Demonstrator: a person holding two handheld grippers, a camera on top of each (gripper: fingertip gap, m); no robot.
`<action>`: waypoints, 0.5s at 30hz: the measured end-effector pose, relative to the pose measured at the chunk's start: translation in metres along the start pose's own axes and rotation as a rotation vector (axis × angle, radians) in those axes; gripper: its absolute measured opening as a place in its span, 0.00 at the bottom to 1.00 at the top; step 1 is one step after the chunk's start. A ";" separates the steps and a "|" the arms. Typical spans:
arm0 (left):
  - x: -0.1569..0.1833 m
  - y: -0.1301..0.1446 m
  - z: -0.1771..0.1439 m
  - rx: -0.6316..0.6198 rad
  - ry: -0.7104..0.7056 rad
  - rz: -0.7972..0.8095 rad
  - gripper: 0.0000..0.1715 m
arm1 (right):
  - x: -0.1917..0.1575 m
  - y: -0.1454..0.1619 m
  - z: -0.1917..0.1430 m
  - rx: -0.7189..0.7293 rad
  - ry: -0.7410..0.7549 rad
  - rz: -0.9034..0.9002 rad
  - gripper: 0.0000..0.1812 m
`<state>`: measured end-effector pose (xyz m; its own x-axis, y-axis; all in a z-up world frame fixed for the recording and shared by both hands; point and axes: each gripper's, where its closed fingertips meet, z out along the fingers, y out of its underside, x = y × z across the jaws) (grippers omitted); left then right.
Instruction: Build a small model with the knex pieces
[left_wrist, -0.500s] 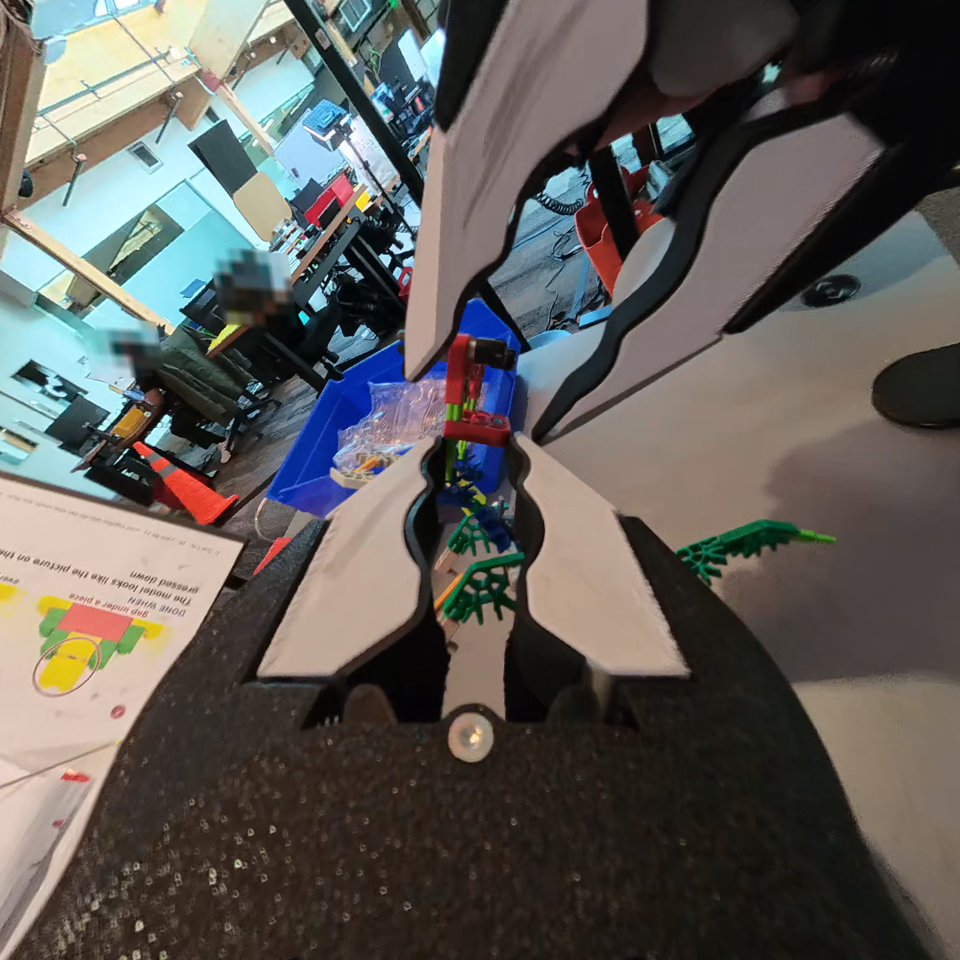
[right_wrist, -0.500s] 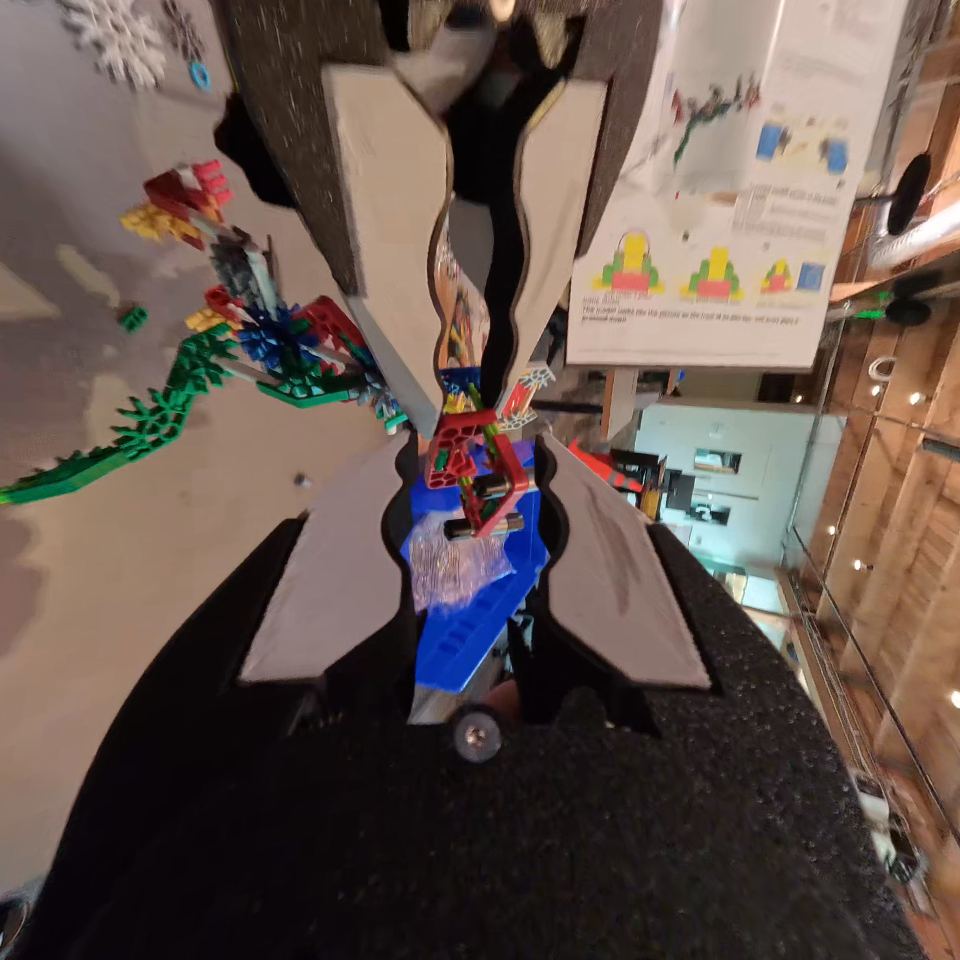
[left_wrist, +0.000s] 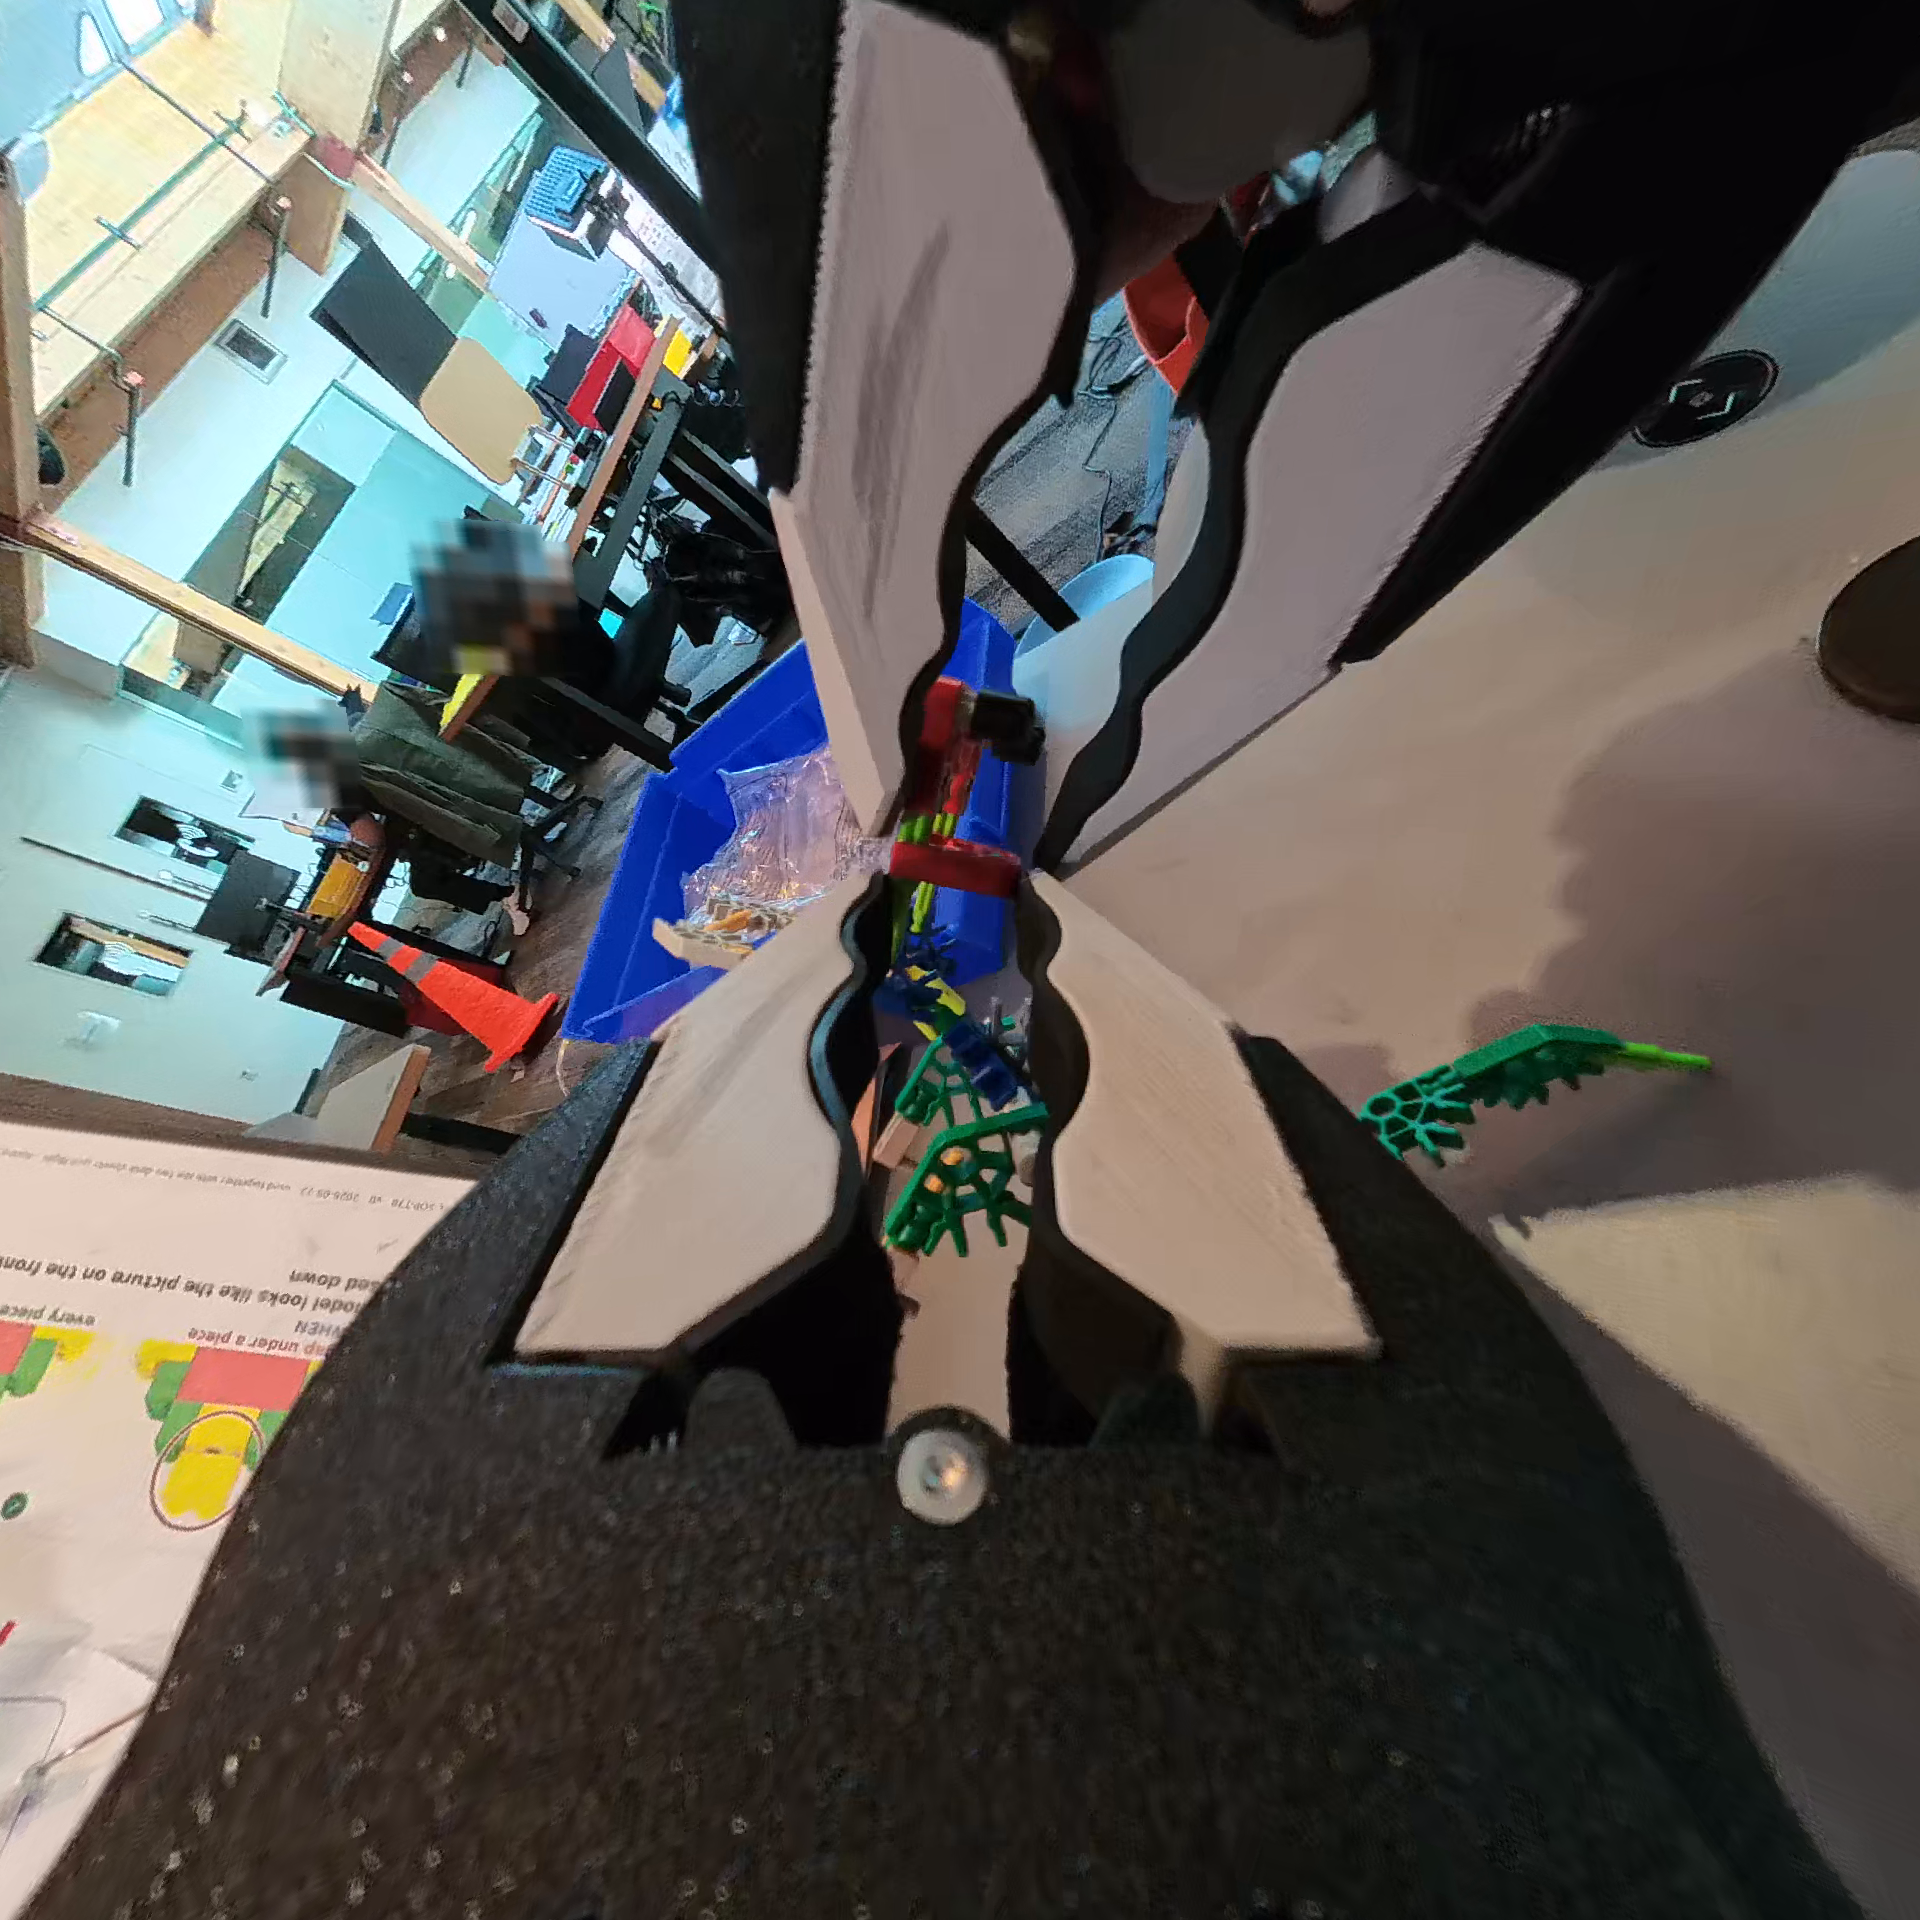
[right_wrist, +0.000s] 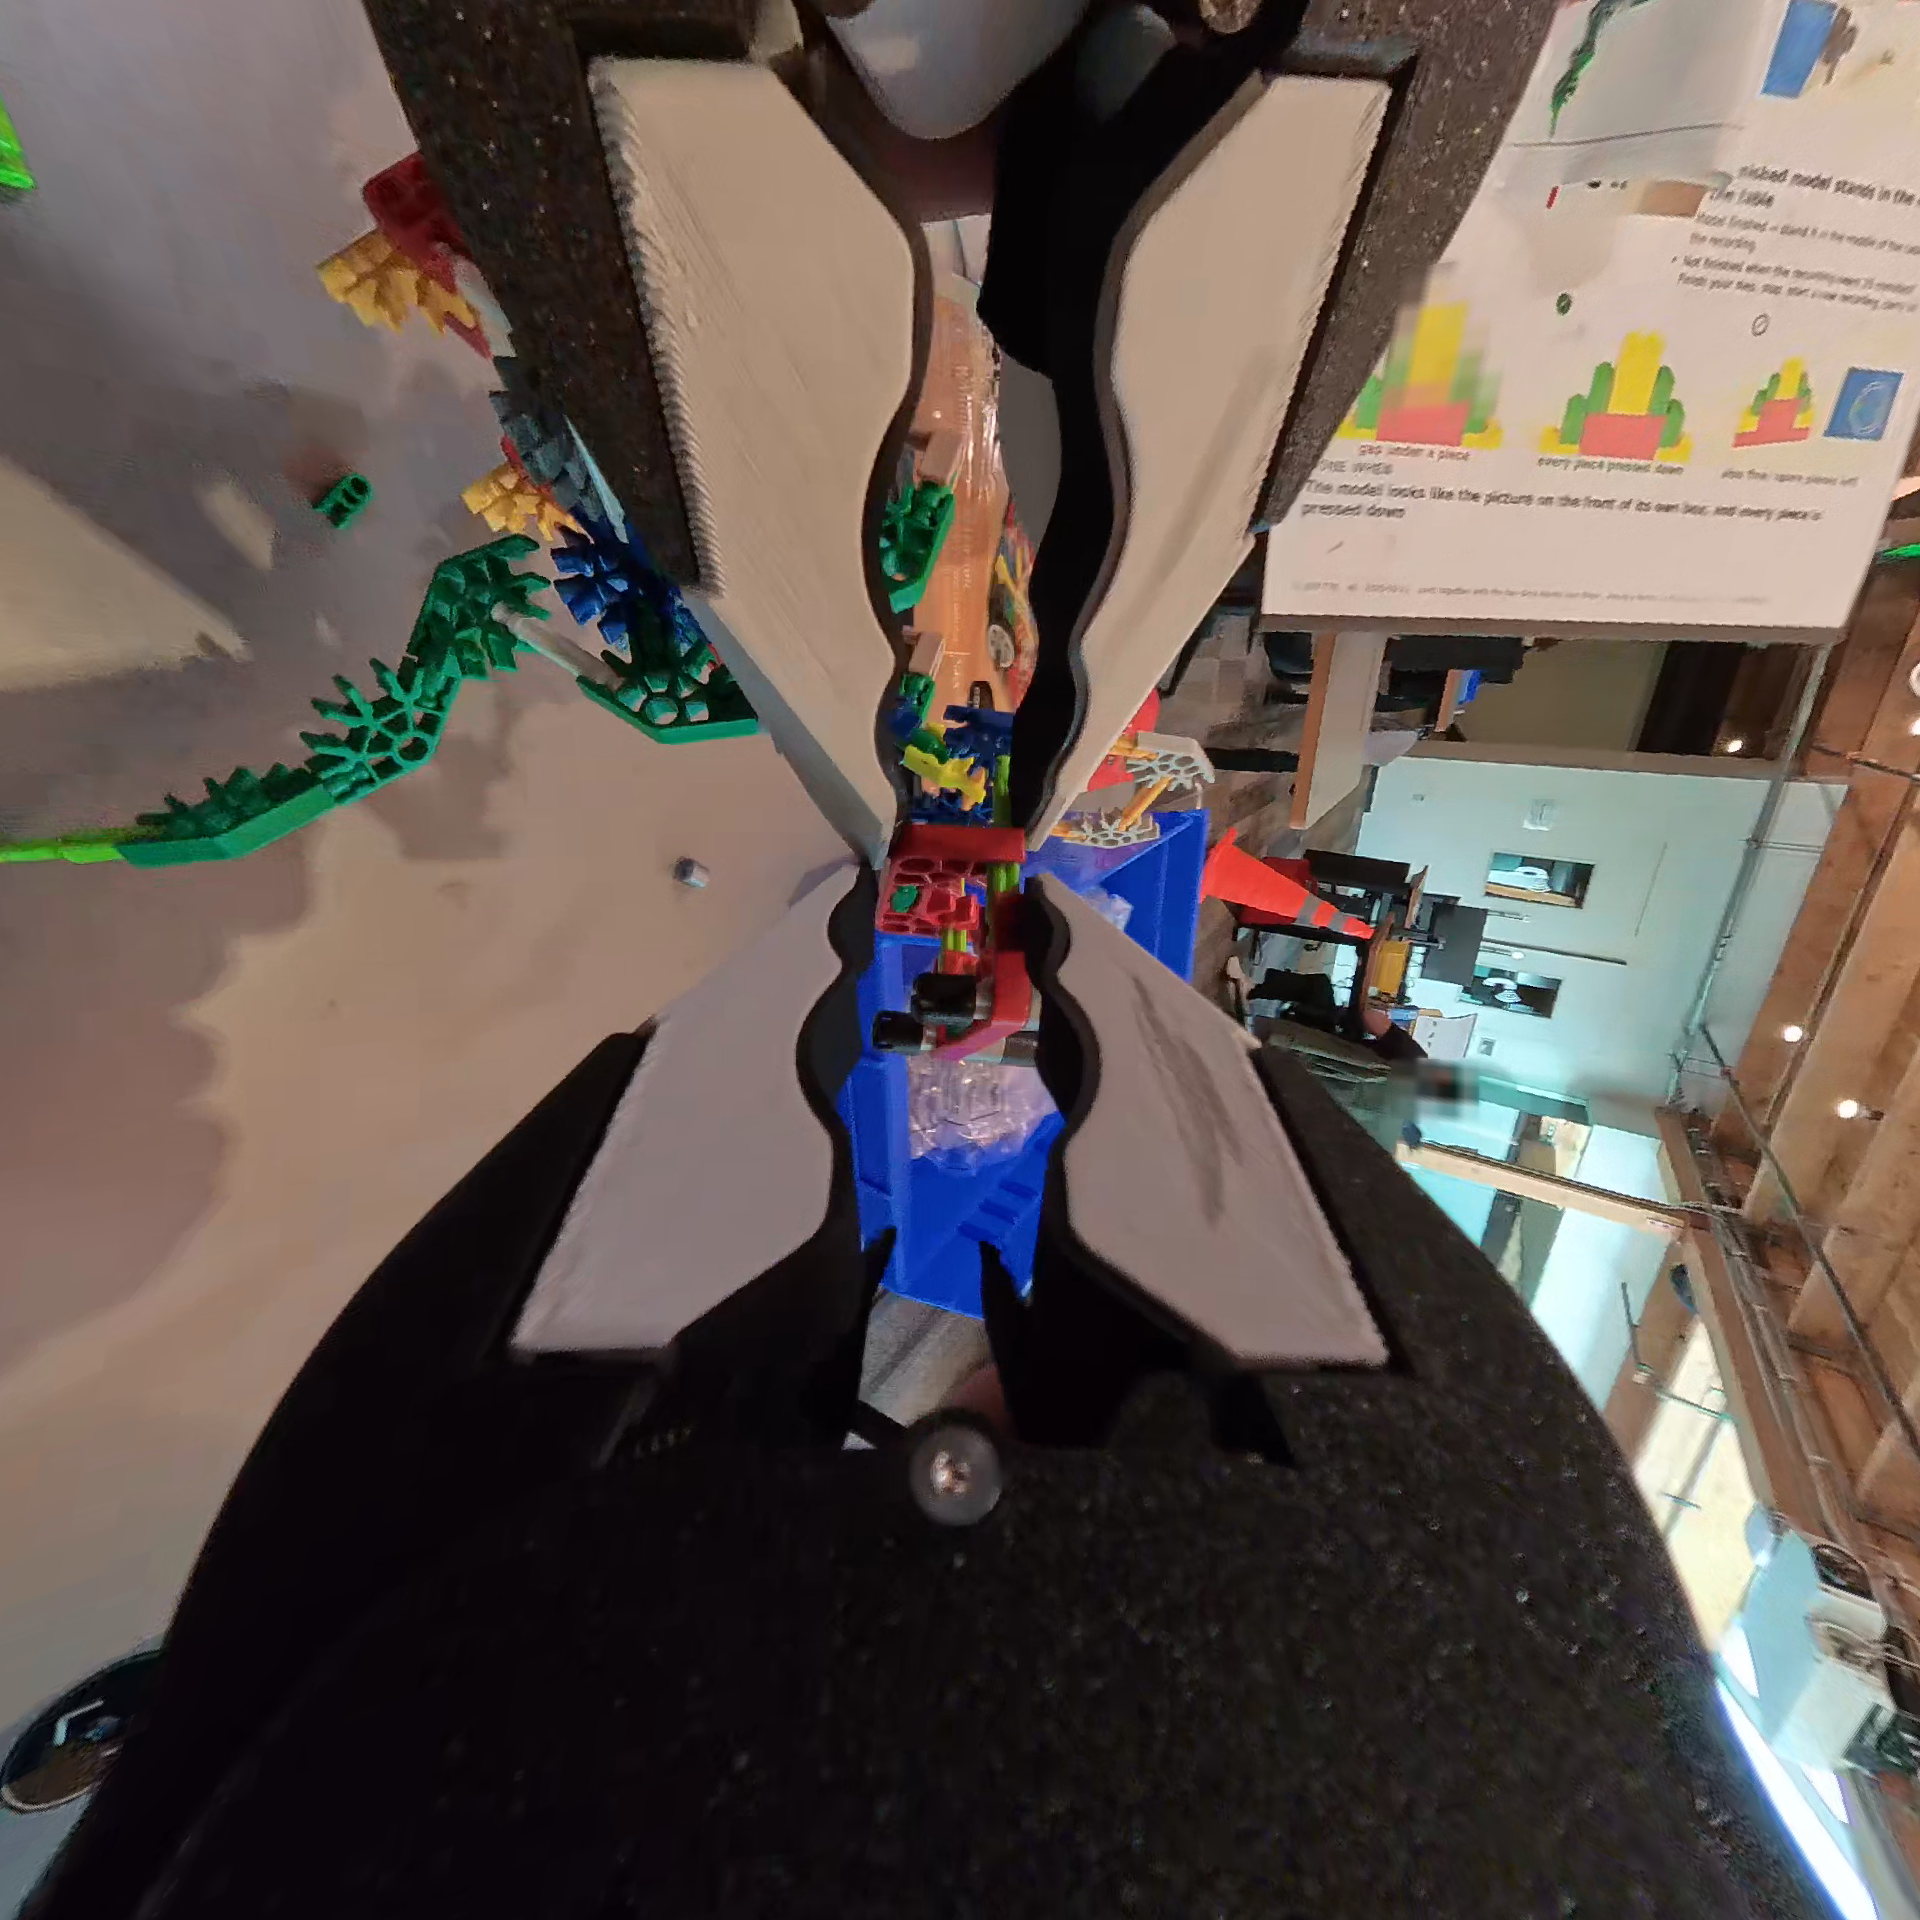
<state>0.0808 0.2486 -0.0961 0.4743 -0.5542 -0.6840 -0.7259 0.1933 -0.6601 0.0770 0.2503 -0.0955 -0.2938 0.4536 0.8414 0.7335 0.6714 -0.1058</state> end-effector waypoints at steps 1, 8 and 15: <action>0.002 0.002 0.001 -0.006 0.006 0.004 0.11 | -0.002 0.001 0.001 0.005 0.001 0.008 0.13; 0.011 0.008 0.009 -0.013 -0.011 0.012 0.10 | -0.003 0.006 0.006 0.025 0.039 0.064 0.02; 0.010 0.010 0.007 -0.030 0.008 0.018 0.11 | -0.009 0.004 0.002 0.026 -0.004 0.059 0.22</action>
<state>0.0821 0.2508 -0.1117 0.4568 -0.5575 -0.6932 -0.7491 0.1792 -0.6377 0.0809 0.2500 -0.1043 -0.2527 0.4954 0.8311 0.7333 0.6584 -0.1695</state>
